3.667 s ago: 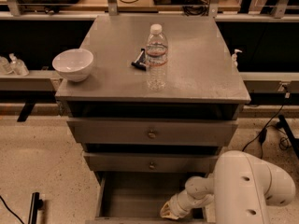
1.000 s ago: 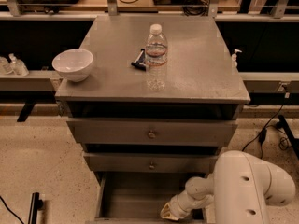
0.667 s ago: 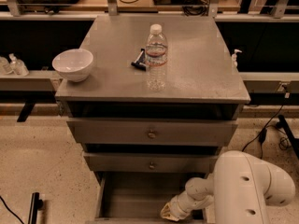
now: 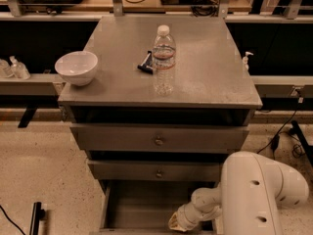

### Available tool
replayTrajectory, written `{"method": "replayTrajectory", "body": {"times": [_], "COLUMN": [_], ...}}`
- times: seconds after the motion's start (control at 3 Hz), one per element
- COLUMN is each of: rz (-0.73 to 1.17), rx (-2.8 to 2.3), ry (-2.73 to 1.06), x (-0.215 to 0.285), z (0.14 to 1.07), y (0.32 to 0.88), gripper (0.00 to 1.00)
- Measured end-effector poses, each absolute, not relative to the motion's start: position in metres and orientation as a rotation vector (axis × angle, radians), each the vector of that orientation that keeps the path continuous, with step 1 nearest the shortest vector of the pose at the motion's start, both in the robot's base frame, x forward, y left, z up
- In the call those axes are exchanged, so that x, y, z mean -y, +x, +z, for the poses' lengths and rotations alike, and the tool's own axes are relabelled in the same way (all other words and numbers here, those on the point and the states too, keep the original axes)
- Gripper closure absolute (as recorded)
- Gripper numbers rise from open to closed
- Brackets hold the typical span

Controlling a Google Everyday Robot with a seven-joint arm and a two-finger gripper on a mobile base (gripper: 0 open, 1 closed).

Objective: Open bottom drawer

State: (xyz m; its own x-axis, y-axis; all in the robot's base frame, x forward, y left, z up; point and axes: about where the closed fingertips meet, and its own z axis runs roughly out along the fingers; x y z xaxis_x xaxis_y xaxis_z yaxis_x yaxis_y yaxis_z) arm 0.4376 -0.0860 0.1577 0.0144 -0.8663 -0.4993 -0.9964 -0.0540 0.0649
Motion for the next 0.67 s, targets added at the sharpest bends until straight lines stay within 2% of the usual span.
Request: {"method": "replayTrajectory", "body": {"times": [0.67], "rz": [0.571], "rx": [-1.842], "ry": [-1.947], "x": [0.0895], "z": [0.1732], "y": [0.4518], "gripper": [1.0]}}
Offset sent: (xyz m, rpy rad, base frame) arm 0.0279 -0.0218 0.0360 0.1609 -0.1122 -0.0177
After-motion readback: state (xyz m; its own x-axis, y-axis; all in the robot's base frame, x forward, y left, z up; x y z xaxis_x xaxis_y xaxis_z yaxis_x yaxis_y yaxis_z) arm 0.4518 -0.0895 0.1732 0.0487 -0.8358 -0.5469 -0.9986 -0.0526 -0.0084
